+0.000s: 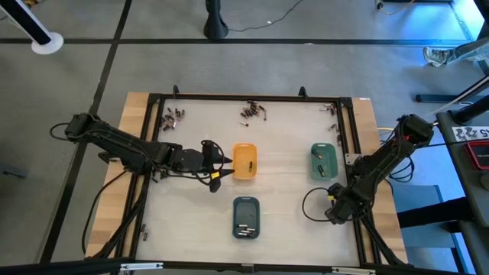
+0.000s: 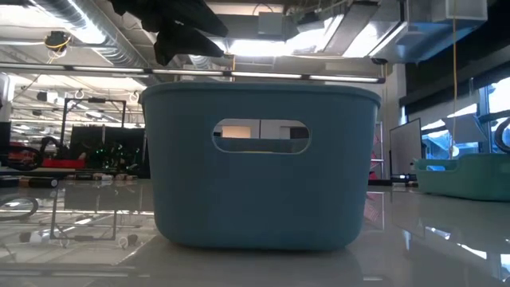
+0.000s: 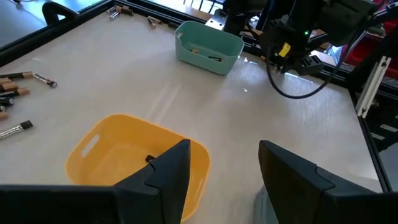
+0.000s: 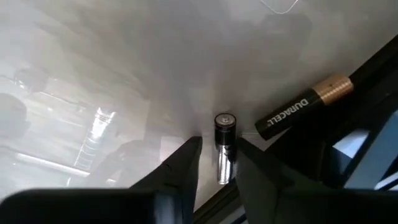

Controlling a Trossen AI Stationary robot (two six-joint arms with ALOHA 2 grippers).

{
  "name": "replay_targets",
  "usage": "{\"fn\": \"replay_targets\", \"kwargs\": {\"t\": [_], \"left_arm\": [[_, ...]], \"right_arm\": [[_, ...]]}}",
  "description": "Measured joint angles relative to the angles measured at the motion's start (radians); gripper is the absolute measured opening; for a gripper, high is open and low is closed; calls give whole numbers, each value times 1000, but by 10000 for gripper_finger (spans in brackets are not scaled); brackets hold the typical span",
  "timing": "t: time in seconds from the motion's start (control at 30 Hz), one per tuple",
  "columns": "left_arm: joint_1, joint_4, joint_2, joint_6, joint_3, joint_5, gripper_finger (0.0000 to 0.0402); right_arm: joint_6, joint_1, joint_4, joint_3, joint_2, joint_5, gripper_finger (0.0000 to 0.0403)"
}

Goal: Sort batteries
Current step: Put the silver battery into the blue bin

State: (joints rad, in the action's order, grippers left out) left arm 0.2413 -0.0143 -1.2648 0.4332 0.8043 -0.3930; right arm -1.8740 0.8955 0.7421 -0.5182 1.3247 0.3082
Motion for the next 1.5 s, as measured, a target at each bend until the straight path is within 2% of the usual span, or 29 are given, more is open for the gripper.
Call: {"fn": "replay_targets", "kwargs": {"t": [0.17, 0.37, 0.5, 0.77, 0.9, 1.0, 1.1, 1.23, 1.37, 1.5], "left_arm": [[0, 0, 0, 0, 0, -12, 180], [0, 0, 0, 2, 0, -13, 180], [0, 0, 0, 4, 0, -13, 180], [0, 7, 0, 2, 0, -13, 180], [-1, 6, 0, 2, 0, -13, 180], [-7, 7, 0, 0, 0, -13, 180], [-13, 10, 0, -11, 0, -13, 180], [-15, 21, 0, -18, 0, -13, 180], [-14, 22, 0, -22, 0, -12, 180], [-13, 15, 0, -22, 0, -12, 180]], "right_arm": [[1, 0, -5, 0, 1, -21, 22], [22, 2, 14, -19, 5, -49, 28], [46, 3, 55, -70, 10, -93, 14], [75, 2, 63, -227, 8, -340, 21], [144, -1, 56, -330, 7, -552, 18], [258, -29, 20, -405, 5, -702, 16], [453, -97, -85, -451, 10, -771, 18], [744, -225, -276, -478, 59, -720, 17], [972, -352, -479, -482, 139, -585, 18], [1114, -449, -652, -482, 245, -447, 18]]}}
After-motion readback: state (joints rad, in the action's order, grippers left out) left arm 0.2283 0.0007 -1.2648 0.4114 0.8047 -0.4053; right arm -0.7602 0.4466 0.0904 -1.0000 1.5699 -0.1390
